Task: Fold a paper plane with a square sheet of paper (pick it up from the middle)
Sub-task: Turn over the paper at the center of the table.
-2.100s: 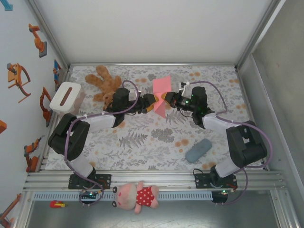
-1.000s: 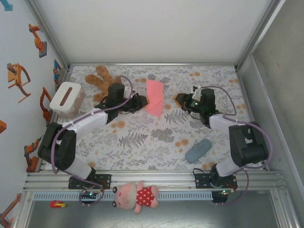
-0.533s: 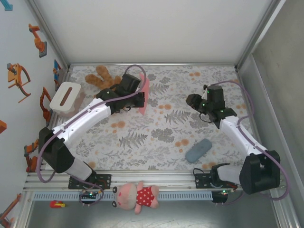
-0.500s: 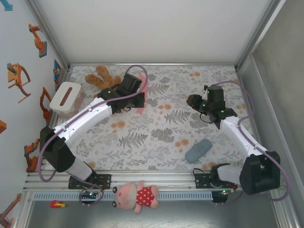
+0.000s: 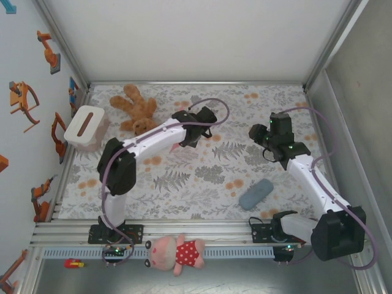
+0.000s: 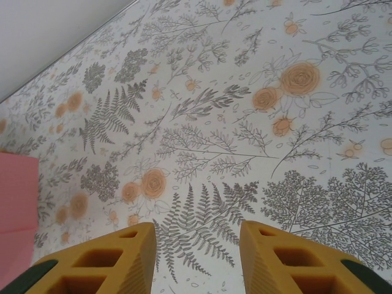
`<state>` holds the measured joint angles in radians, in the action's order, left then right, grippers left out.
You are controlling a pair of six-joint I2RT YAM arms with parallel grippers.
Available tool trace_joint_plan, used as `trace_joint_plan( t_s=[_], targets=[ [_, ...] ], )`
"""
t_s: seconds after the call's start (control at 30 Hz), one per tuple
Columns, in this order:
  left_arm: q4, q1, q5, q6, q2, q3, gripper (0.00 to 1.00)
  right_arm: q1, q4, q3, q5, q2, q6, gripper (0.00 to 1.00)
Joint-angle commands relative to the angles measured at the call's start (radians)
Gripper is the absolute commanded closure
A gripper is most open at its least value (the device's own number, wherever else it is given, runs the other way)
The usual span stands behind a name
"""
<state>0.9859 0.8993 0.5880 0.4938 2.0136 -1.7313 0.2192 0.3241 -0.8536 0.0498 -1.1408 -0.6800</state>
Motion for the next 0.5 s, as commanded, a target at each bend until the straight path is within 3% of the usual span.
trace_joint_plan(
  t_s=[0.0,0.07,0.17,0.33,0.47],
  targets=[
    [0.006,0.016,-0.161,0.066,0.049,-0.043,0.83,-0.011,0.025,0.017,-0.035,0.013,-0.017,0.6],
    [-0.098,0.02,-0.321,0.09,0.058,-0.011,0.73,-0.014,0.026,0.025,-0.025,0.009,-0.029,0.6],
    [-0.209,0.012,-0.463,0.121,0.046,0.033,0.57,-0.014,0.025,0.032,-0.02,0.007,-0.036,0.6],
    [-0.35,-0.037,-0.567,0.148,-0.059,0.148,0.43,-0.015,0.011,0.028,0.035,-0.032,-0.027,0.6],
    [-0.51,-0.129,-0.643,0.22,-0.204,0.338,0.34,-0.006,-0.06,0.033,0.162,-0.105,-0.044,0.6]
  ],
)
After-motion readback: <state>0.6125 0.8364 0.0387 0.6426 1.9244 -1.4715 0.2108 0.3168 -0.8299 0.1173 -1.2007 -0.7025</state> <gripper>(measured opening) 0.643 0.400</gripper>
